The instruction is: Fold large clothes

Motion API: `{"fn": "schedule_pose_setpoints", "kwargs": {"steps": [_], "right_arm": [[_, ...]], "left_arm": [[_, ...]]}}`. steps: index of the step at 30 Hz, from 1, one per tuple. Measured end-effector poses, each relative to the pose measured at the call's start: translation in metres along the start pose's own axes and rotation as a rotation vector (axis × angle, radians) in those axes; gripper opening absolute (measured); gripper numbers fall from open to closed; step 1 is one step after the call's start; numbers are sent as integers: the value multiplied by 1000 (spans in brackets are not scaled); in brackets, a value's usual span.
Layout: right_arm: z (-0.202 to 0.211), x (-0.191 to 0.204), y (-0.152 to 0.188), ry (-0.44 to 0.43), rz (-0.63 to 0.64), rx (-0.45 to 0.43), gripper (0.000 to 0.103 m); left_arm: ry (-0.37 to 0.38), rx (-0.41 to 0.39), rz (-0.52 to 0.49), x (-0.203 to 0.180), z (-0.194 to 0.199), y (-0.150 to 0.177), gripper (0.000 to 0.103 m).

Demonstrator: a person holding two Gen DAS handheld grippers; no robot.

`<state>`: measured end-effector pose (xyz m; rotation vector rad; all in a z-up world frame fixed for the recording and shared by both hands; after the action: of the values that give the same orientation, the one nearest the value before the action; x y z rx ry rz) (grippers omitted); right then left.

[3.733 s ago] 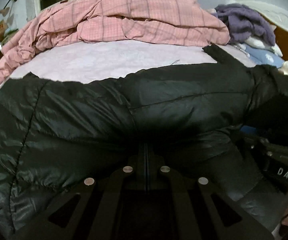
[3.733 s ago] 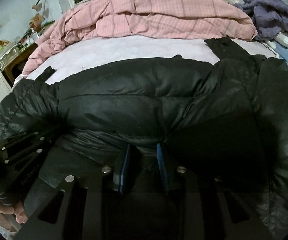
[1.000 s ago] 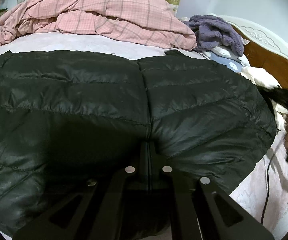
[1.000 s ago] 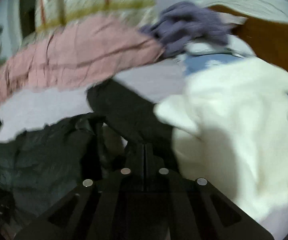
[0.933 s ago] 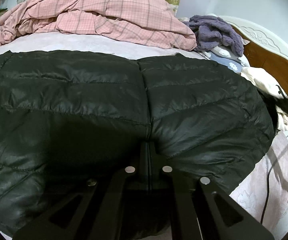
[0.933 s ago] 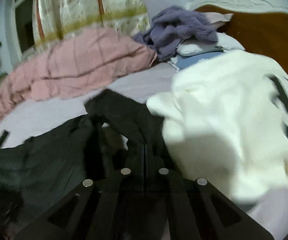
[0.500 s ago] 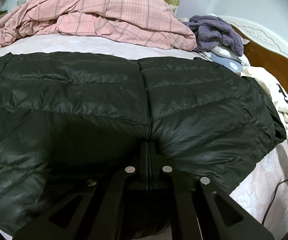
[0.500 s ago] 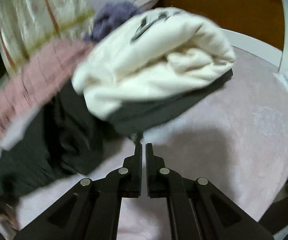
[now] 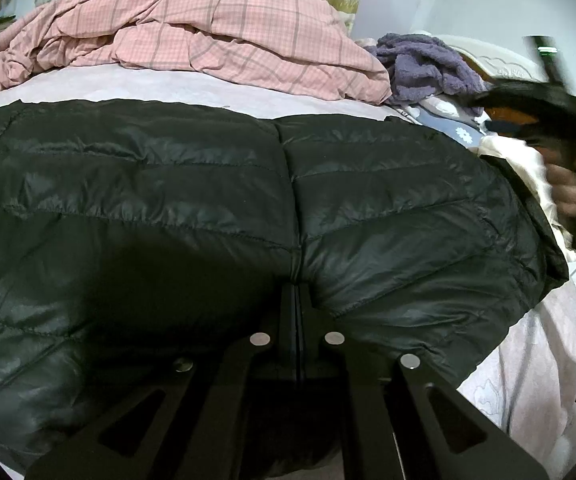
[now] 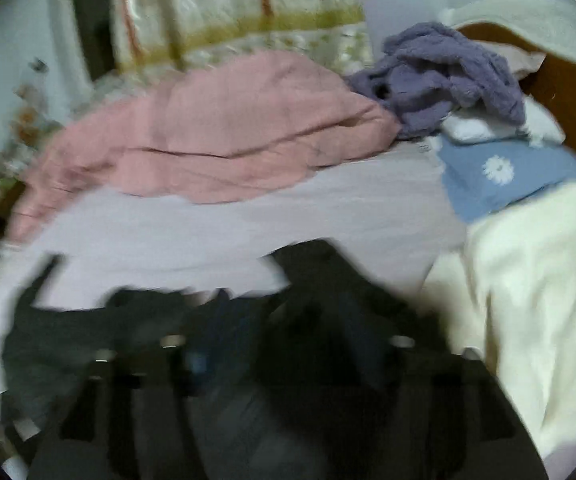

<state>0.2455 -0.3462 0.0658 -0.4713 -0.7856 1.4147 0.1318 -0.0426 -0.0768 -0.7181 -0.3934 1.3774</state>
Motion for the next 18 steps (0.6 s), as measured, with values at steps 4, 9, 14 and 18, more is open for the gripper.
{"fn": "schedule_pose_setpoints", "kwargs": {"steps": [4, 9, 14, 18], "right_arm": [[-71, -35, 6, 34, -180, 170, 67], [-85, -42, 15, 62, -174, 166, 2], [37, 4, 0, 80, 12, -263, 2], [105, 56, -1, -67, 112, -305, 2]], "left_arm": [[-11, -2, -9, -1, -1, 0, 3], [-12, 0, -10, -2, -2, -1, 3], [-33, 3, -39, -9, 0, -1, 1], [62, -45, -17, -7, 24, -7, 11]]}}
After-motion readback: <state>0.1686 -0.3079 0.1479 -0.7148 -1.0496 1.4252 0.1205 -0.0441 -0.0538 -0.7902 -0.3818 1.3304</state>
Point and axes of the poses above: each gripper's, at about its wrist camera, not at the fingertips, and z roughly against the way its jaws point, x to its left, y to its underside, the point moved 3 cm from there along -z, roughly the way its jaws point, and after that the axes turned 11 degrees about -y, right-handed, at the moved point
